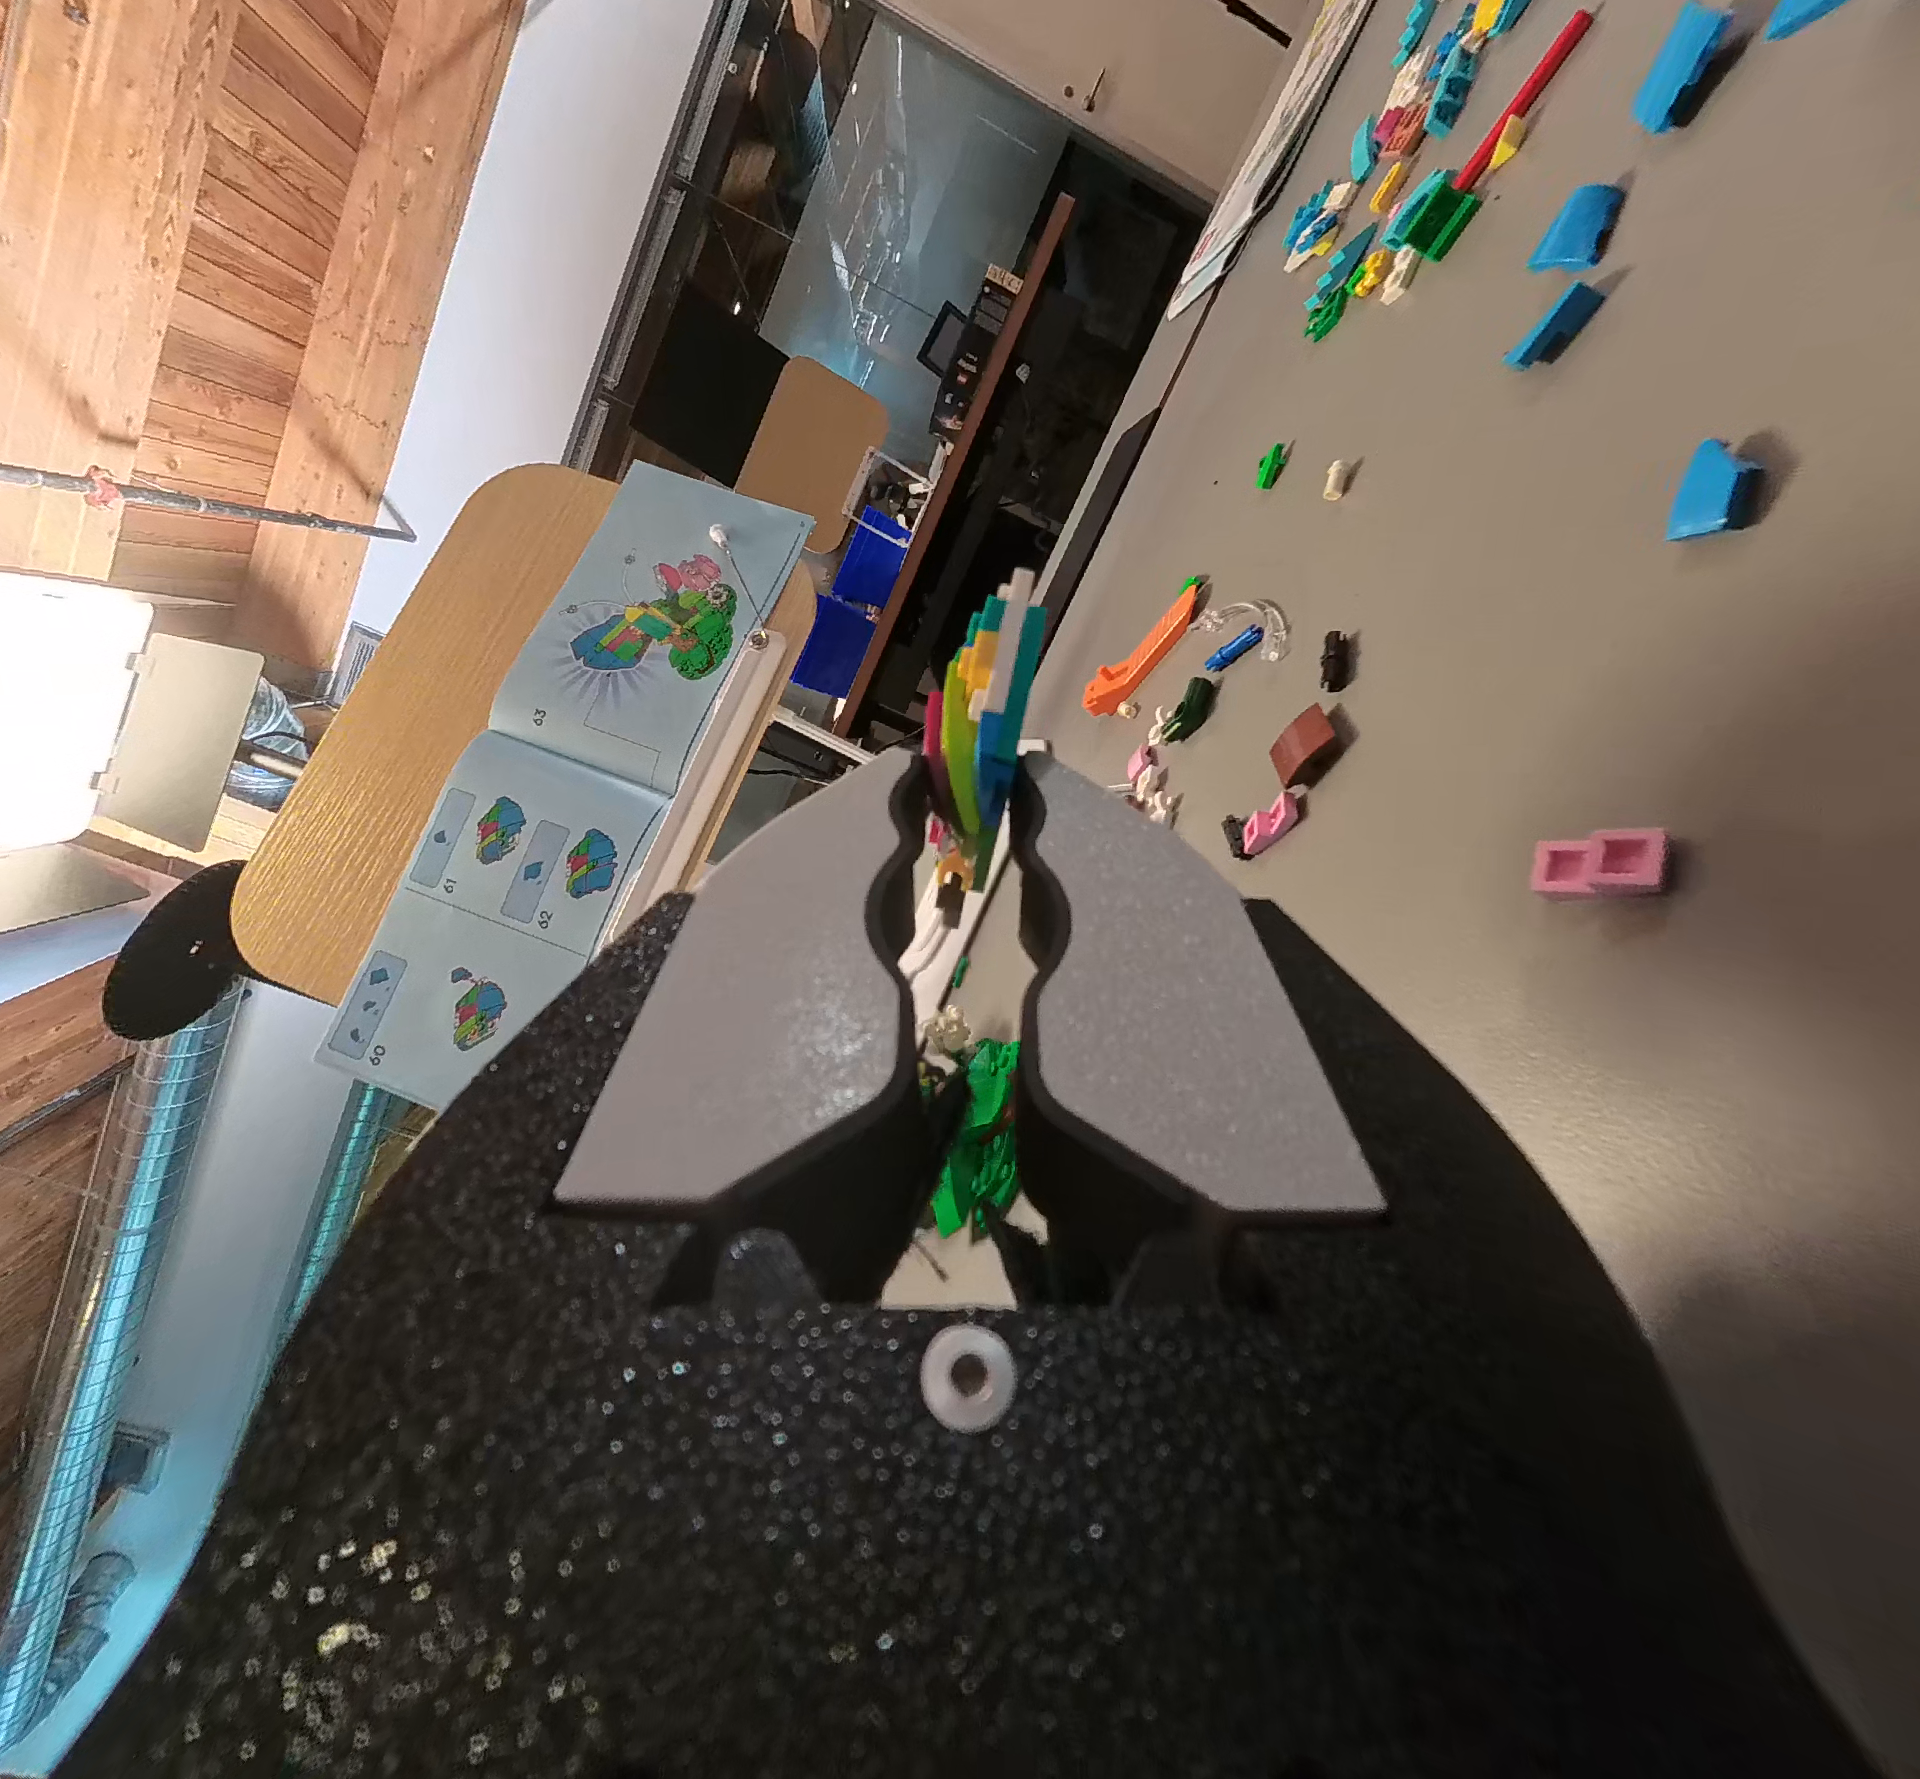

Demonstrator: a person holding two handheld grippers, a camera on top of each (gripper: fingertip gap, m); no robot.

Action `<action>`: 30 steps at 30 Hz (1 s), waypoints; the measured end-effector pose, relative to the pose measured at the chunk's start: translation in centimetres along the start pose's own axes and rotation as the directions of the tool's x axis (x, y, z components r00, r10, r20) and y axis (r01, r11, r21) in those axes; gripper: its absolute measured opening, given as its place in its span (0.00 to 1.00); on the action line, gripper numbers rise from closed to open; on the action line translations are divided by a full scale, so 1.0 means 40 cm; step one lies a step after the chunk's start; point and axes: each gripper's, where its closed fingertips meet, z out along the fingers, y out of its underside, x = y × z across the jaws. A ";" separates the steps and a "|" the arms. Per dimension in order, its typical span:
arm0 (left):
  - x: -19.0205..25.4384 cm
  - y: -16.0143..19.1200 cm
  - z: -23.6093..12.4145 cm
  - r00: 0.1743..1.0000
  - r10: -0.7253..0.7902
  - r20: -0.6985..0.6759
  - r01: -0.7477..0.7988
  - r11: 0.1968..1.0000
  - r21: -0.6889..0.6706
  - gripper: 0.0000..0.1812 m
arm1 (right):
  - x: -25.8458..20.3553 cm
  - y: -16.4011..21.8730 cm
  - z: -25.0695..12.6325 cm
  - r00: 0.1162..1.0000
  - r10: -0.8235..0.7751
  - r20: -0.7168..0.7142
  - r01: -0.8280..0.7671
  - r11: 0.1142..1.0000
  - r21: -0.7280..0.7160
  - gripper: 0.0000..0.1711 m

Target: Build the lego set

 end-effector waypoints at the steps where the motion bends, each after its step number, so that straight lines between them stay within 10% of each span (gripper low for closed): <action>1: -0.003 0.000 0.000 1.000 0.002 0.006 -0.002 1.000 -0.001 0.08 | 0.000 -0.020 -0.002 1.000 -0.019 -0.022 0.019 1.000 0.022 0.09; 13: -0.014 0.012 0.005 0.990 0.127 0.062 -0.123 0.990 -0.066 0.08 | -0.072 -0.357 -0.006 0.985 -0.130 -0.109 0.161 0.919 0.359 0.09; 30: -0.025 0.046 0.005 0.981 0.174 0.091 -0.159 0.975 -0.154 0.08 | -0.077 -0.396 0.020 0.996 -0.060 -0.066 0.080 0.929 0.361 0.09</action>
